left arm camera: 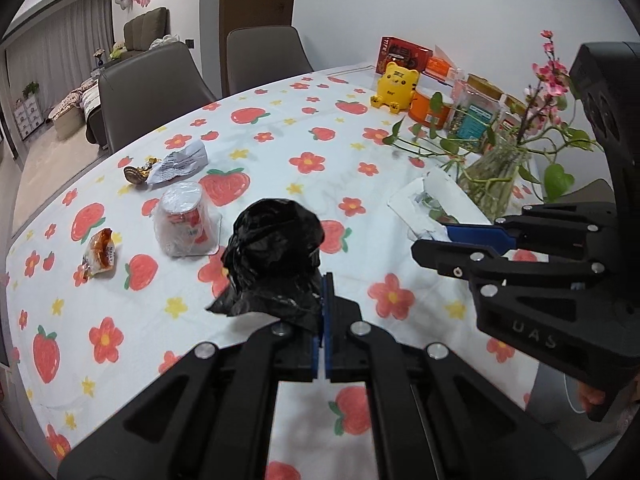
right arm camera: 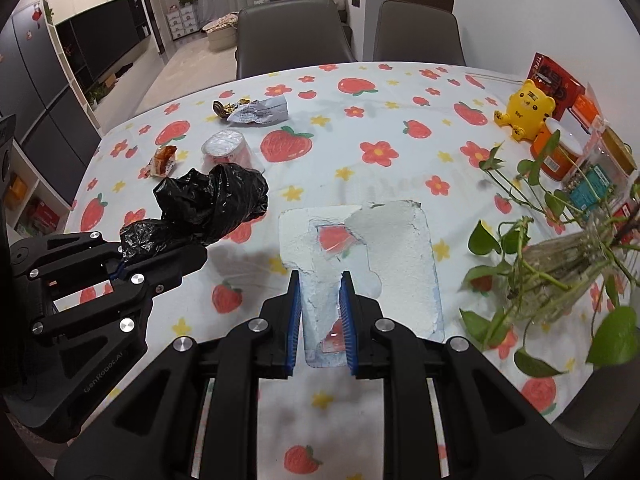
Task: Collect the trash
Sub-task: 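Carry the black bag and foam tray to the grey bin and release both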
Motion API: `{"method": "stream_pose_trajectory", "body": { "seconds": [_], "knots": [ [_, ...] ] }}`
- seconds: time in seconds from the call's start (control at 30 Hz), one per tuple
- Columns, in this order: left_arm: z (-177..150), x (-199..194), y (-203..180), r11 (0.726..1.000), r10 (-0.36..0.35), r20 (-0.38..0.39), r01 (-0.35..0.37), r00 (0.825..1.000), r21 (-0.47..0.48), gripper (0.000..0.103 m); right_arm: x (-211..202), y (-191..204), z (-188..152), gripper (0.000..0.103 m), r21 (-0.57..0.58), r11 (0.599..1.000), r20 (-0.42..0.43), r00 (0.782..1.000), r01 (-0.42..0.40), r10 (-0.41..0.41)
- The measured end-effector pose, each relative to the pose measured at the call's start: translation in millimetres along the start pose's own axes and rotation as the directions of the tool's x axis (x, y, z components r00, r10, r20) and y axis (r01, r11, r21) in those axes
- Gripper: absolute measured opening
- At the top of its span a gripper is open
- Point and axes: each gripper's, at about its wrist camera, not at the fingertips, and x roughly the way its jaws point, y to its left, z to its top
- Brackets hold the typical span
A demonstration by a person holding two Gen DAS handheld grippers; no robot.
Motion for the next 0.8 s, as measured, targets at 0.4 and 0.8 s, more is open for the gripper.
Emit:
{"method": "stream_pose_trajectory", "body": {
  "seconds": [0.4,0.8],
  "knots": [
    [-36,-62,-67,0.978,-0.150,0.015,0.146,0.989,0.148,0.002,-94,-7,-88,0.017,0.155,0.983,0.036,0.993,0.103,-0.110],
    [-69,-90,-197,0.887,-0.307,-0.049,0.304,0.950,0.346,0.002,-195,-90,-213,0.017,0.392,0.886,0.014,0.961,0.248,-0.275]
  ]
}}
